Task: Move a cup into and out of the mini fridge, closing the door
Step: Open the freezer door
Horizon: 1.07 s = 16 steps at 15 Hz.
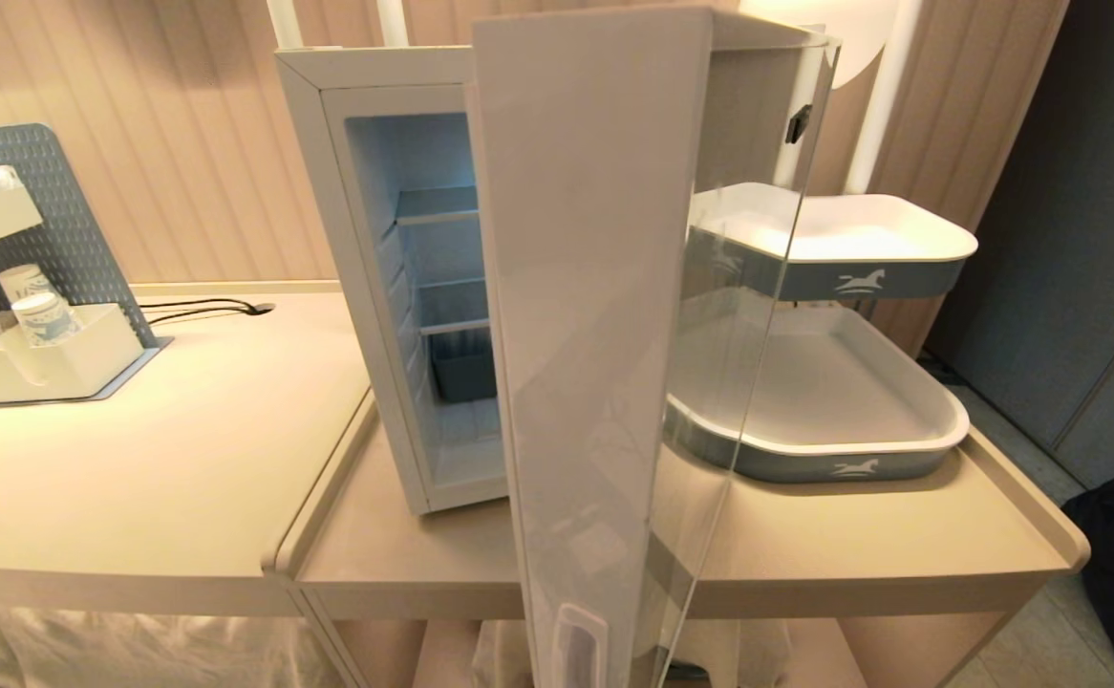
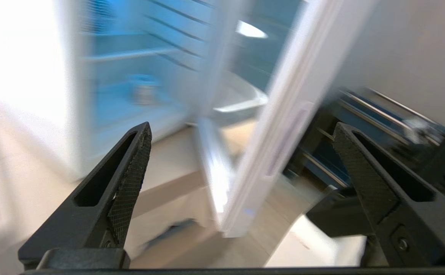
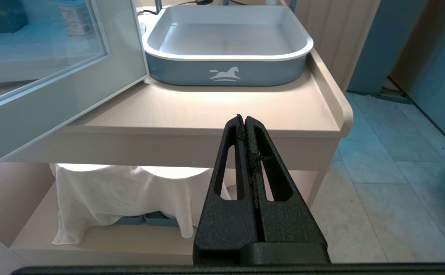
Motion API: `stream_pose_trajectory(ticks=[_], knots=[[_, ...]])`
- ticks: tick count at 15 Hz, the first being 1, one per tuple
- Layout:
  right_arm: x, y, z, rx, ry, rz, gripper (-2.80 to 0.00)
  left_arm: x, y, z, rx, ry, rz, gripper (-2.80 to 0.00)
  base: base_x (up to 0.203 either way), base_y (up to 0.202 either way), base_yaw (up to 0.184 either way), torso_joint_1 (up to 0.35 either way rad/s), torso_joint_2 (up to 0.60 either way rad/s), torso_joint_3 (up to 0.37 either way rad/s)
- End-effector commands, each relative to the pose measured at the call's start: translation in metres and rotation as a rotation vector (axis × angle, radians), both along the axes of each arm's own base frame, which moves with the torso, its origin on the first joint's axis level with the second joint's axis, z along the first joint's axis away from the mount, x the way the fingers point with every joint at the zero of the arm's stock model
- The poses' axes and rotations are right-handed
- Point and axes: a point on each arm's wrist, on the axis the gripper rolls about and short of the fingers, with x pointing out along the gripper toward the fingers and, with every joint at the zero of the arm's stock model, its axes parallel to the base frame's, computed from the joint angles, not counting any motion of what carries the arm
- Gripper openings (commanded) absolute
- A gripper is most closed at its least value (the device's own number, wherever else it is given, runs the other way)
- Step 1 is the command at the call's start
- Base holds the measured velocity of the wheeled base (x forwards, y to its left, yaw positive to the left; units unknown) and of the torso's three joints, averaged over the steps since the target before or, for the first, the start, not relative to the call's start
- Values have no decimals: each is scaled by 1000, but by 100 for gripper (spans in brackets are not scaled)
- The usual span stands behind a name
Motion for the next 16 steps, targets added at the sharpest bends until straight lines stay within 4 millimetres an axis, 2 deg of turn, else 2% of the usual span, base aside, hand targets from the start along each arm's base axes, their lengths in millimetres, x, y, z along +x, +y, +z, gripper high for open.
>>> stream_pose_trajectory(ticks=[1, 3, 5, 8, 11, 13, 16], knots=[[0, 0, 0, -2, 0, 1, -280, -35, 6, -4, -16, -38, 57, 0, 0, 0, 0, 0, 0, 0], [0, 0, 0, -2, 0, 1, -280, -36, 6, -10, -4, 11, 59, 0, 0, 0, 0, 0, 0, 0], [0, 0, 0, -1, 0, 1, -280, -20, 3, -20, 22, 84, -20, 0, 0, 0, 0, 0, 0, 0], [0, 0, 0, -1, 0, 1, -280, 10, -6, -20, 45, 99, -210, 0, 0, 0, 0, 0, 0, 0], [0, 0, 0, -1, 0, 1, -280, 60, -14, -14, 51, 155, -259, 0, 0, 0, 0, 0, 0, 0], [0, 0, 0, -1, 2, 1, -280, 104, -22, -11, 55, 209, -304, 0, 0, 0, 0, 0, 0, 0], [0, 0, 0, -1, 0, 1, -280, 167, -36, -15, 62, 245, -466, 0, 0, 0, 0, 0, 0, 0]])
